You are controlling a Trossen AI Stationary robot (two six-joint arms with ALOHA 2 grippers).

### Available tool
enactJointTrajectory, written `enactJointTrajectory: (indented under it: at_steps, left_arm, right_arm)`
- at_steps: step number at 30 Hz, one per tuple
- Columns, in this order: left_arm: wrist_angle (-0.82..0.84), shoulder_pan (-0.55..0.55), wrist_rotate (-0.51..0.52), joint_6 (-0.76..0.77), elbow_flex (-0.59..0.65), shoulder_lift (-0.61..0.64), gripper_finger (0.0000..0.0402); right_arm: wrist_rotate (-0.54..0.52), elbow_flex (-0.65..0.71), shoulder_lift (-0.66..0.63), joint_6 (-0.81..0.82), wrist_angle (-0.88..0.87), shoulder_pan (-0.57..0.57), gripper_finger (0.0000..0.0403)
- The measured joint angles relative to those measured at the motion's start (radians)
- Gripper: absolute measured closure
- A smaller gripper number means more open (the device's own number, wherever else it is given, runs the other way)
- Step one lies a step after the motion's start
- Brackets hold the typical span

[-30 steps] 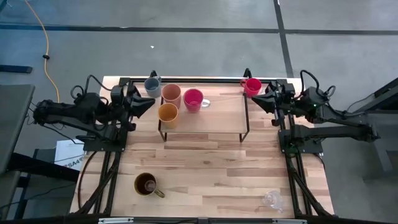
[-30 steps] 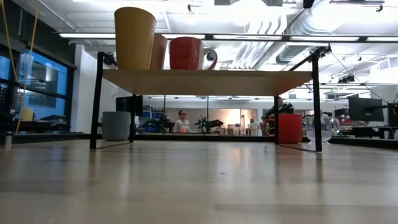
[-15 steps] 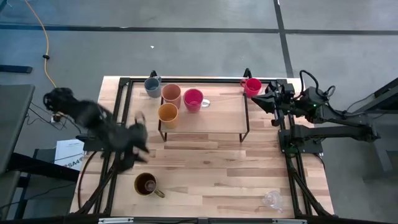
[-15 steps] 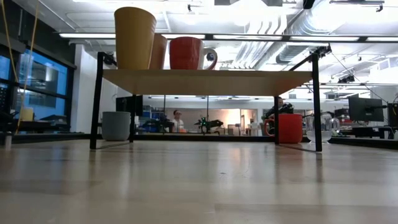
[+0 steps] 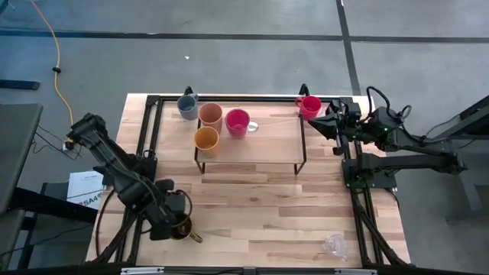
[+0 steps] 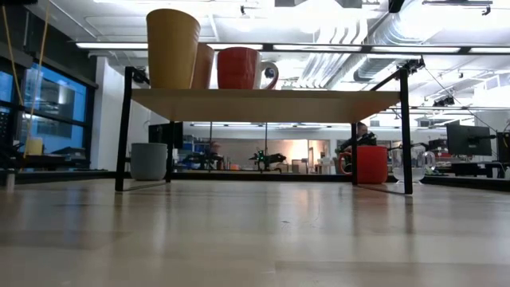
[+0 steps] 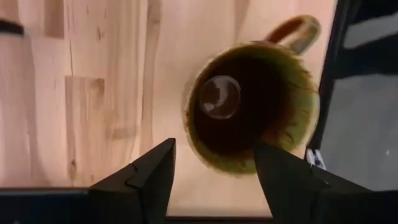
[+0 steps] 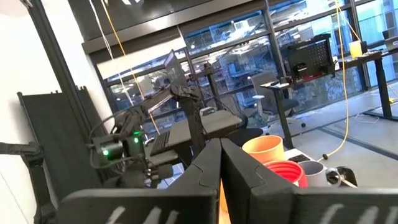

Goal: Stack small to large cups/mugs on shelf
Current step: Put the brown mug on the shelf

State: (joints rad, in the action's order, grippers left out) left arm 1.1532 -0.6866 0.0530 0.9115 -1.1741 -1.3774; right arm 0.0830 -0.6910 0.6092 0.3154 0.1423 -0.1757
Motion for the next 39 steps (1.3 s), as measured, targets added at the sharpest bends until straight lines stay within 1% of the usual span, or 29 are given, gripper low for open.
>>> enactJointTrajectory:
  at_steps: [3, 7, 13, 18, 22, 25, 27, 29, 32, 35, 39]
  left_arm:
    - [-0.055, 0.000, 0.000, 0.053, 0.058, 0.001, 0.0188]
    - [-0.096, -0.001, -0.012, 0.091, 0.104, 0.001, 0.0190]
    - [-0.104, 0.000, -0.004, 0.092, 0.153, 0.000, 0.0212]
    - [-0.172, 0.000, -0.035, 0.092, 0.203, 0.000, 0.0252]
    - [-0.194, -0.001, -0.026, 0.092, 0.223, -0.001, 0.0287]
    - [-0.197, -0.001, -0.013, 0.093, 0.233, 0.000, 0.0327]
    - [-0.194, 0.000, 0.004, 0.091, 0.238, 0.000, 0.0365]
    - [-0.195, 0.000, 0.011, 0.097, 0.238, 0.001, 0.0384]
    - [-0.201, 0.005, 0.014, 0.099, 0.238, 0.001, 0.0377]
    - [-0.205, 0.030, -0.026, 0.124, 0.233, 0.001, 0.0384]
    - [-0.163, 0.090, -0.068, 0.138, 0.162, 0.032, 0.0384]
  right_arm:
    - [0.000, -0.001, 0.000, 0.000, -0.005, 0.000, 0.0403]
    - [0.000, -0.001, 0.000, 0.001, -0.006, 0.000, 0.0403]
    - [0.000, -0.001, 0.000, 0.001, -0.006, 0.000, 0.0403]
    - [0.000, -0.001, 0.000, 0.001, -0.006, 0.000, 0.0403]
    - [0.000, -0.001, 0.000, 0.001, -0.006, 0.000, 0.0403]
    - [0.000, -0.001, 0.000, 0.001, -0.006, 0.000, 0.0403]
    - [0.000, -0.001, 0.000, 0.001, -0.006, 0.000, 0.0403]
    - [0.000, -0.001, 0.000, 0.000, -0.006, 0.000, 0.0403]
    - [0.000, -0.001, 0.000, -0.001, -0.007, 0.000, 0.0403]
    - [0.000, -0.001, 0.000, -0.001, -0.007, 0.000, 0.0403]
    - [0.000, -0.001, 0.000, -0.001, -0.010, 0.000, 0.0403]
